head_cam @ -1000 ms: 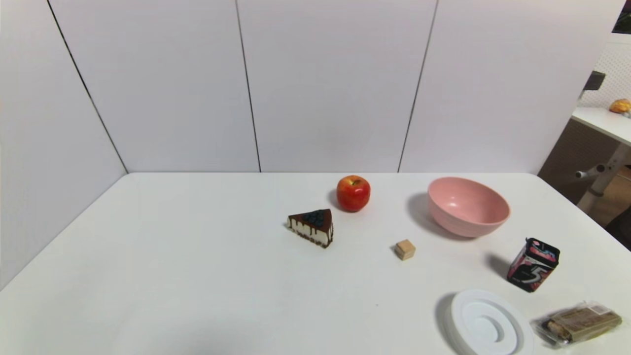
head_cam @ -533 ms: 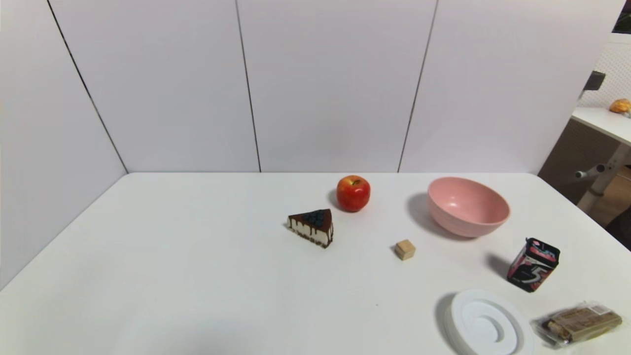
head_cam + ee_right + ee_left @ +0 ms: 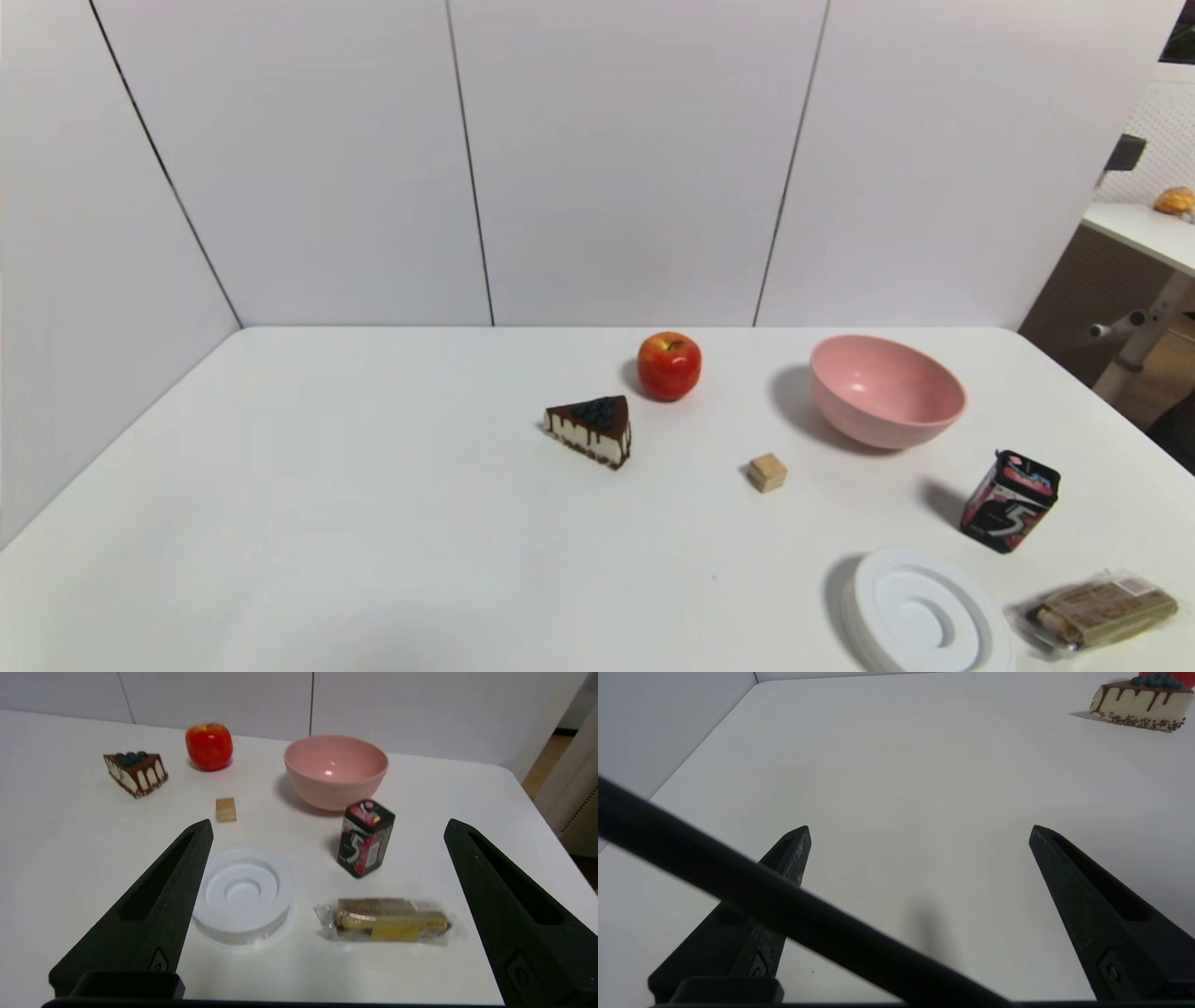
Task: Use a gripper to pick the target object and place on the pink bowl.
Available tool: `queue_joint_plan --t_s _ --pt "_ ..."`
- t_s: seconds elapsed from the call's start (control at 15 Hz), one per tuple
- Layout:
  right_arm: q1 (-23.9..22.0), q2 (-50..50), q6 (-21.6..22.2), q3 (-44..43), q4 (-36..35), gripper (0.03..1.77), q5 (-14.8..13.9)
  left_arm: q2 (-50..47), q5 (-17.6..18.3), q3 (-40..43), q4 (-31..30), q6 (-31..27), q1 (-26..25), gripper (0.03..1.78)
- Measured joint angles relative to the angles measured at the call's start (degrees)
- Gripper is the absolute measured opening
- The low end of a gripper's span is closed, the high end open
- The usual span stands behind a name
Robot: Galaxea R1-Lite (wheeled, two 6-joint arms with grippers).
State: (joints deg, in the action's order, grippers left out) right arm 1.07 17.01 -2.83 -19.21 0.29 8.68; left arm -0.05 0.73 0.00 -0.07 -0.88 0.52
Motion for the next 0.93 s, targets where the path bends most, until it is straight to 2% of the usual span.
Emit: queue_joint_plan --t_s 0.2,0.4,0.53,0.73,0.93 --pt "2.7 12.1 -0.2 -12.0 -0.1 1.71 1.9 0.0 0.0 0.0 0.0 0.0 0.0 1.69" --pt "5.4 23.9 -0.6 -22.9 -0.5 1.71 7.7 0.0 0.0 0.0 0.0 0.0 0.0 1.69" --pt "10.6 31.6 -1.4 -29.7 -1.0 1.71 10.0 0.0 0.0 0.0 0.0 0.0 0.0 1.69" --pt "18.3 41.5 -2.3 -37.0 -1.4 1.71 10.9 0.0 0.0 0.0 0.0 0.0 0.0 1.69" --pt "20.8 50.7 -5.8 -41.4 -0.7 1.71 10.9 0.0 0.0 0.0 0.0 0.0 0.0 1.69"
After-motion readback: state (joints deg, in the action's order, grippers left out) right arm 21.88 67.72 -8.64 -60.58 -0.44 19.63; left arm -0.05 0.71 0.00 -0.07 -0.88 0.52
